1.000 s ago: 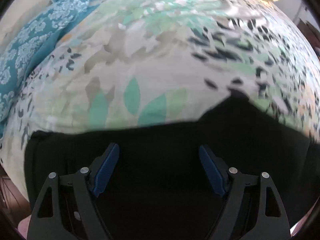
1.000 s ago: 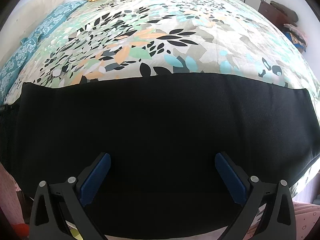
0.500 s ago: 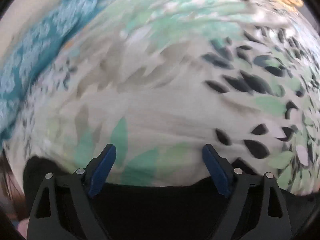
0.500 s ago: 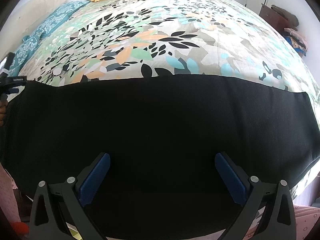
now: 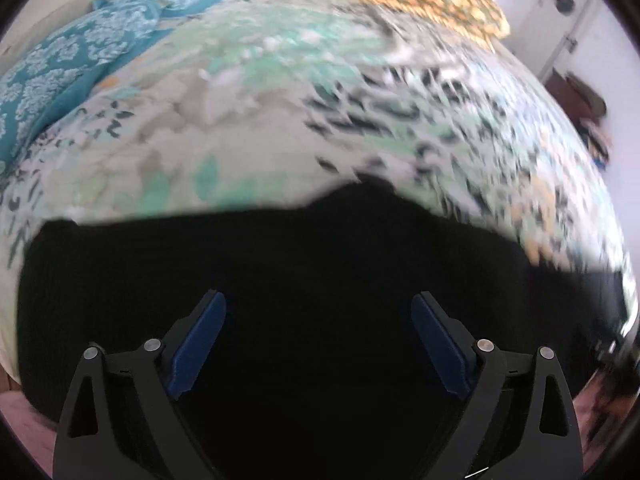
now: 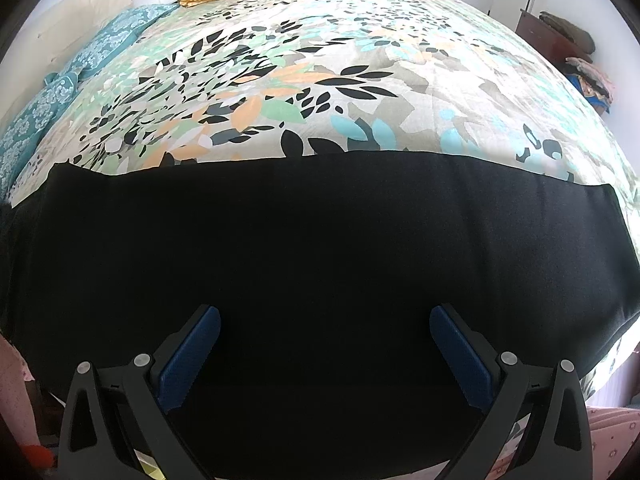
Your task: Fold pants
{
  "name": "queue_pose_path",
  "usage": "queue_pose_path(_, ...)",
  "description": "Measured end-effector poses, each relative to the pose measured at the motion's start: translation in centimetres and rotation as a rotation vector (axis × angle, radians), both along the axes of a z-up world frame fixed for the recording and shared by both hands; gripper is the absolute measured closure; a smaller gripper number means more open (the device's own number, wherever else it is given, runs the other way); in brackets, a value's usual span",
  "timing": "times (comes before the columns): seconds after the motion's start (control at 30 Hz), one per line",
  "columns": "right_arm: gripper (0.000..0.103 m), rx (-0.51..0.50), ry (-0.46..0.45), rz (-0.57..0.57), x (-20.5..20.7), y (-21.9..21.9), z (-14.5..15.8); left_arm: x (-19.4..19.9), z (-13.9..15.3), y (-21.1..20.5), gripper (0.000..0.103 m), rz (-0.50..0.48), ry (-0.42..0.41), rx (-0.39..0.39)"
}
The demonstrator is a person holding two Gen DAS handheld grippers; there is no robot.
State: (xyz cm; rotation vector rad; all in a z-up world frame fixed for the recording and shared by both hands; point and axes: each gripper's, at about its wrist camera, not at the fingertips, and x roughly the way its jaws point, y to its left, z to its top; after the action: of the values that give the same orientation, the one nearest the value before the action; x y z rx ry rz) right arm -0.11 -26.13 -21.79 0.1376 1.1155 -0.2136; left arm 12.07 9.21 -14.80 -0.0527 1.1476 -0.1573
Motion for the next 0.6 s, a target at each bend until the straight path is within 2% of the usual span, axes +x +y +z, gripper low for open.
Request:
queue_pose_path(0.1,0.000,-0.007,-0.019,0.001,-0.2,0.0,0.0,-0.2,-3.4,-1.2,0.007,-0.014,0.045,0.062)
queue_pose_path(0.13,0.000,-0.009,-0.024,0.002,-0.2,0.0,0.0,-0.5,-4.1,-1.8,0.002,-0.034,0.017,0.102)
queue_pose_path(0.2,0.000,-0.012,-0.029,-0.001,-0.3,0.1,0.0,-0.9,-4.5,-2.7,0.000,-0.060,-0.021,0.151)
queue_pose_path(0.33,0.000,-0.020,-0.041,-0.013,-0.4,0.2,0.0,-0.7,-4.4,-2.6,0.001,-0.065,-0.015,0.141)
queue_pose_path(0.6,0.000,-0.028,-0.053,-0.021,-0.4,0.4,-0.1,-1.2,-4.5,-2.8,0.001,-0.071,-0.051,0.159)
